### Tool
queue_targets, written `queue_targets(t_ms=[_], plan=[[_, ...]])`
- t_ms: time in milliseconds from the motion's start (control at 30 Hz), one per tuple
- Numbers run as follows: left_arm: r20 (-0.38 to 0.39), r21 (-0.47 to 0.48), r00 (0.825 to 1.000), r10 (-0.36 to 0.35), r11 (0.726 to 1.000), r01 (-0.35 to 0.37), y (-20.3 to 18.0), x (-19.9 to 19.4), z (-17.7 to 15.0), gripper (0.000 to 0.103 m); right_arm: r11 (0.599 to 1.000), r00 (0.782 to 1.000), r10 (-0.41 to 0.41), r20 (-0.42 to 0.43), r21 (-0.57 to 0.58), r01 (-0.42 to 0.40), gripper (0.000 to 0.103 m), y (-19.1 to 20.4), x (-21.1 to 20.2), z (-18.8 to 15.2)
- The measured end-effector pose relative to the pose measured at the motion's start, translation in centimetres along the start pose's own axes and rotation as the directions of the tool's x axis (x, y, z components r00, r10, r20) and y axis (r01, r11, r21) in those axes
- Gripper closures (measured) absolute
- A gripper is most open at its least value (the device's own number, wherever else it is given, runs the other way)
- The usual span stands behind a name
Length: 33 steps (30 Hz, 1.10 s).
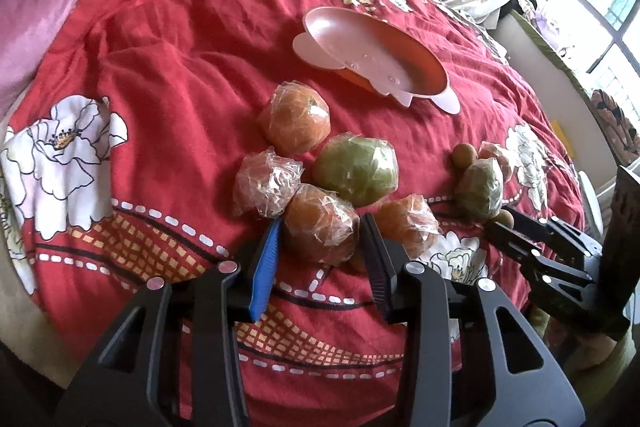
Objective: Organize fruits
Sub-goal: 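Grasp the plastic-wrapped tangerine with the left tool while the right tool grasps a small brown fruit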
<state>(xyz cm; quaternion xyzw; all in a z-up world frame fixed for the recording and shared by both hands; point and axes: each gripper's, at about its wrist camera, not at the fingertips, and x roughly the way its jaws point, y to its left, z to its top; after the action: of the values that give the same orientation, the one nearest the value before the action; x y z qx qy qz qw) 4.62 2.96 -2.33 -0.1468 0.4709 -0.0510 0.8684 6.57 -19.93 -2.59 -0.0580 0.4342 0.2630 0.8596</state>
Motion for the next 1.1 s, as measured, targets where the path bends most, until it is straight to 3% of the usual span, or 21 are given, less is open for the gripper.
queue_targets(t_ms=[100, 667, 1100], plan=[[-0.001, -0.008, 1.000, -0.014, 1.000, 0.014, 0.2, 0.0, 0.0, 0.071, 1.000, 1.000, 0.007, -0.006, -0.016, -0.007, 0.078, 0.2, 0.3, -0.1], [0.021, 0.016, 0.997, -0.079, 0.997, 0.078, -0.1, -1.7, 0.4, 0.073, 0.998, 0.996, 0.054, 0.077, 0.032, -0.057, 0.078, -1.6, -2.3, 1.5], [-0.022, 0.025, 0.999, -0.026, 0.999, 0.027, 0.0, 0.0, 0.6, 0.072, 0.996, 0.993, 0.076, 0.093, 0.031, -0.079, 0.078, -1.7, -2.3, 2.5]])
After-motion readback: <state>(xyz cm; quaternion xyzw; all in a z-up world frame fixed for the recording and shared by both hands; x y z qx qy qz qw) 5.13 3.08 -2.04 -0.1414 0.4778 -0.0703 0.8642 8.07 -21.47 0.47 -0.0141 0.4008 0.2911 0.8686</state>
